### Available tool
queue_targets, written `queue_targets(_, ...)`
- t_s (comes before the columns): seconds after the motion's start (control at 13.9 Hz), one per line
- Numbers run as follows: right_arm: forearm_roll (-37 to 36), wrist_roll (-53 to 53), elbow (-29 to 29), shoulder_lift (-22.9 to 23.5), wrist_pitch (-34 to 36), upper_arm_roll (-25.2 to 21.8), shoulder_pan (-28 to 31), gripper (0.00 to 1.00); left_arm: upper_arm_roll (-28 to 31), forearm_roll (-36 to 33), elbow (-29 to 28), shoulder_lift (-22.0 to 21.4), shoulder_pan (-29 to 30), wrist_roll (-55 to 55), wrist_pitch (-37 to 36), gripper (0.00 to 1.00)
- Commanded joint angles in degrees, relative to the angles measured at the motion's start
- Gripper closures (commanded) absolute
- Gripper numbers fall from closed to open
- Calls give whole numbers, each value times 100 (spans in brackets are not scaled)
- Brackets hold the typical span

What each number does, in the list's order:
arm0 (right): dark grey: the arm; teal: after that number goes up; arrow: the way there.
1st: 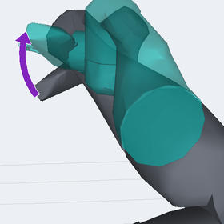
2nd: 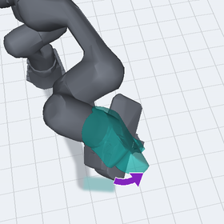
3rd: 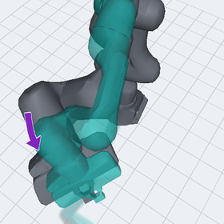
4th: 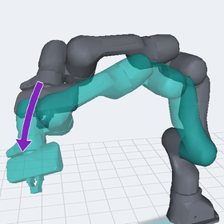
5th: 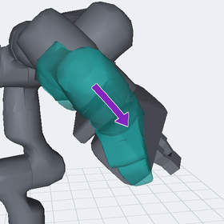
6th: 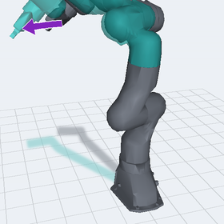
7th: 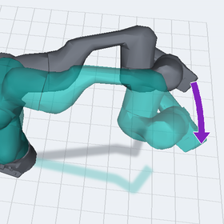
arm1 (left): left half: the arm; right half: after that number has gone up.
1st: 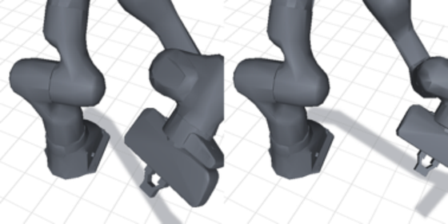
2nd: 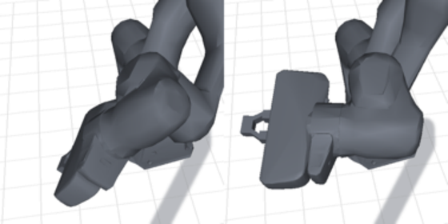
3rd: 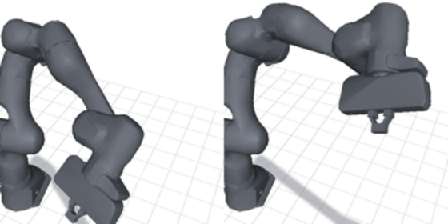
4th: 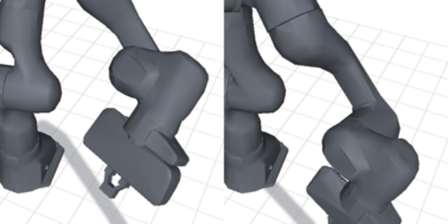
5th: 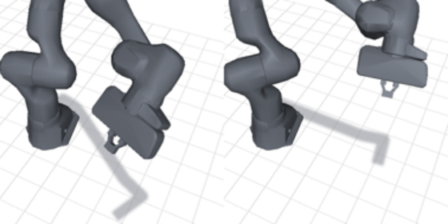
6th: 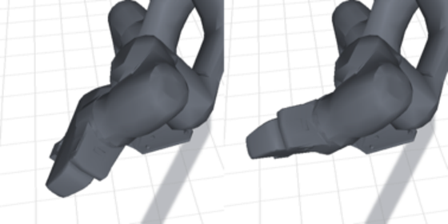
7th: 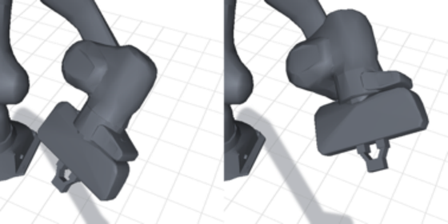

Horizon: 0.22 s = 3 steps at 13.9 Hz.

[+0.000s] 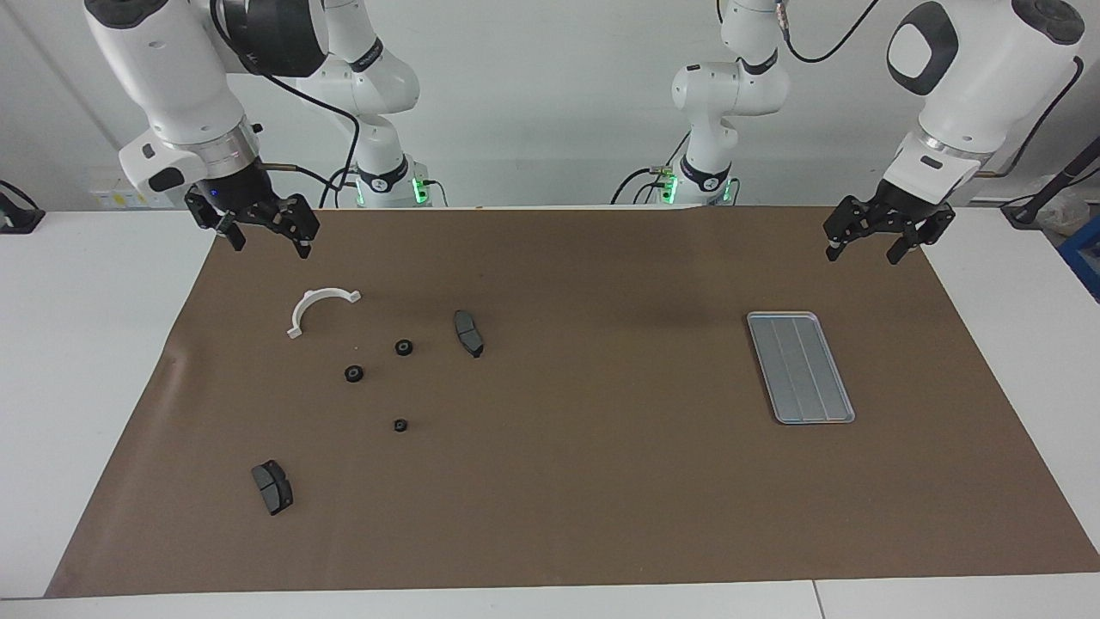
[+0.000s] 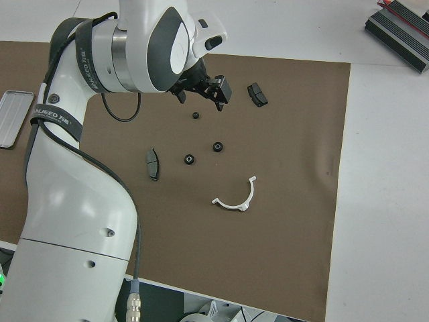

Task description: Place bearing gear from tray to pile

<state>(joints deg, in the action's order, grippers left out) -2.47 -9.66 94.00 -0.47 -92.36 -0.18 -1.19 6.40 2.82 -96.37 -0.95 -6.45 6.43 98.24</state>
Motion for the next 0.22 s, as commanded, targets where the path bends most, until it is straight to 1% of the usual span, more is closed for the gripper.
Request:
queue_targets(0.0, 151, -18, 189, -173, 8, 18, 22, 0, 10, 87, -110, -72, 21, 17, 46, 0)
queue_targets(0.14, 151, -9, 206, -173, 8, 18, 22, 0, 10, 87, -102, -72, 21, 17, 46, 0)
